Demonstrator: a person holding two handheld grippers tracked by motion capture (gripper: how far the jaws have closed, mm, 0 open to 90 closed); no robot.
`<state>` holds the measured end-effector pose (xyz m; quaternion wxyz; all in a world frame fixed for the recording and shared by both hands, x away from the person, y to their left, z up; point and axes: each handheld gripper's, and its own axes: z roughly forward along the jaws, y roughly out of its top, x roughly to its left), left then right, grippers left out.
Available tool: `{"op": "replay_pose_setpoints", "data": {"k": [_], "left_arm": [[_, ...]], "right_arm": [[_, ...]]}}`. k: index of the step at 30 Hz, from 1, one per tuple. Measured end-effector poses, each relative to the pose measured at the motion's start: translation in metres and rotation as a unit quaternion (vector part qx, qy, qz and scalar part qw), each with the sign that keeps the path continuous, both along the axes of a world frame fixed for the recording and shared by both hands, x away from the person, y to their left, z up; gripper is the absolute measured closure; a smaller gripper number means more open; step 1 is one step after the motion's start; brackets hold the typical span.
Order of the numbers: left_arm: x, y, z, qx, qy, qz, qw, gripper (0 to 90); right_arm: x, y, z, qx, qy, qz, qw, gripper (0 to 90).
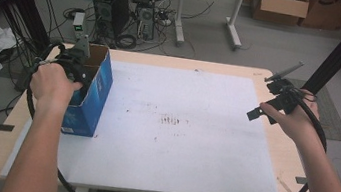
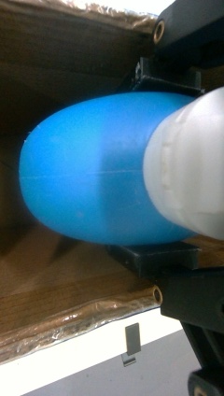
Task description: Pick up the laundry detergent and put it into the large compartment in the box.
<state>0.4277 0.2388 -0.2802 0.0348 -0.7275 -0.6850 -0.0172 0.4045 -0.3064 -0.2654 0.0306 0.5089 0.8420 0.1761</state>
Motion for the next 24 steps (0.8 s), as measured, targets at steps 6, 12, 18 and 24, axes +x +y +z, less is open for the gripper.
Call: {"op": "replay_pose_setpoints", "data": {"k": [6, 12, 18, 24], "left_arm": [[-0.0002, 0.0007, -0.0002, -0.001, 0.003, 0.002, 1.0000, 37.5], [-0.0003, 0.0027, -0.0005, -0.010, 0.007, 0.006, 0.9999, 37.3], [-0.0004, 0.0033, -0.0003, -0.014, 0.003, 0.008, 0.9999, 37.1], [-0.0008, 0.0033, -0.0003, -0.017, 0.001, 0.011, 0.9998, 34.4]], "right_arm": [[0.0003, 0.0005, -0.0006, 0.000, 0.000, 0.001, 1.0000, 25.6], [0.0004, 0.0016, -0.0009, 0.001, 0.001, 0.001, 1.0000, 25.6], [0.0001, 0.0016, -0.0007, 0.000, 0.001, 0.002, 1.0000, 25.6], [-0.0004, 0.0001, 0.0002, 0.000, 0.000, 0.001, 1.0000, 25.6]]}}
